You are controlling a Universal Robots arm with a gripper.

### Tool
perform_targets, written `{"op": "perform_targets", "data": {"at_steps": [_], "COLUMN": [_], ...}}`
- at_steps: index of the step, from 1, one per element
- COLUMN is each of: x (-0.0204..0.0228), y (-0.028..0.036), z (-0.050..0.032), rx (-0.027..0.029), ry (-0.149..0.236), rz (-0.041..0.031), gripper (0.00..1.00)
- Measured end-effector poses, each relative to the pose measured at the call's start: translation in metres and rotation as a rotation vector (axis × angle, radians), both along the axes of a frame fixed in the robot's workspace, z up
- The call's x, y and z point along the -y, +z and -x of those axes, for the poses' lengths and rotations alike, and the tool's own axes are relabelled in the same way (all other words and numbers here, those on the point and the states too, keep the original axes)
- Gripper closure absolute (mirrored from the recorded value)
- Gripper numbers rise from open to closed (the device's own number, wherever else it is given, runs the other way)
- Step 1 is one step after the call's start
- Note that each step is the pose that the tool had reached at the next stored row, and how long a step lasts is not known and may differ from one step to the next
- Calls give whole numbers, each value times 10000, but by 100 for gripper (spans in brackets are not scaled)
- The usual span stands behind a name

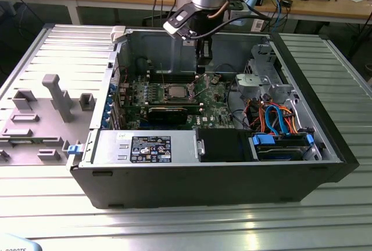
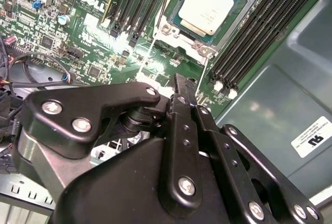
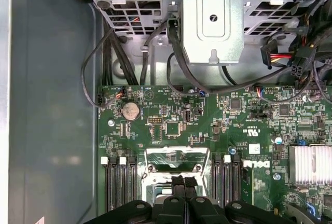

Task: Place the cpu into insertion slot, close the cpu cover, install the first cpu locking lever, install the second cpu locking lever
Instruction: 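Close the cpu cover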

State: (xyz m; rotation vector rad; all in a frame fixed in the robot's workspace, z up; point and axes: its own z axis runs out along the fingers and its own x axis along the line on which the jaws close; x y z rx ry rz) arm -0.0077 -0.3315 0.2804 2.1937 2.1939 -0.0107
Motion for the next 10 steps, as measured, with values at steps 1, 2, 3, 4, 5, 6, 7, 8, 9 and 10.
{"op": "perform_targets", "data": {"at_steps": [1, 2, 3, 4, 5, 6, 7, 8, 9, 10], "x": [0, 0, 0, 0, 0, 0, 0, 0, 0, 0], "y": [0, 0, 0, 0, 0, 0, 0, 0, 0, 0], "z": [-3, -6, -9, -11, -17, -25, -28, -32, -35, -38], "rx": [-1, 0, 0, 0, 0, 0, 0, 0, 0, 0], "ry": [0, 0, 0, 0, 0, 0, 0, 0, 0, 0], "rz": [0, 0, 0, 0, 0, 0, 0, 0, 0, 0], "gripper": [89, 89, 89, 89, 89, 89, 89, 89, 89, 89]}}
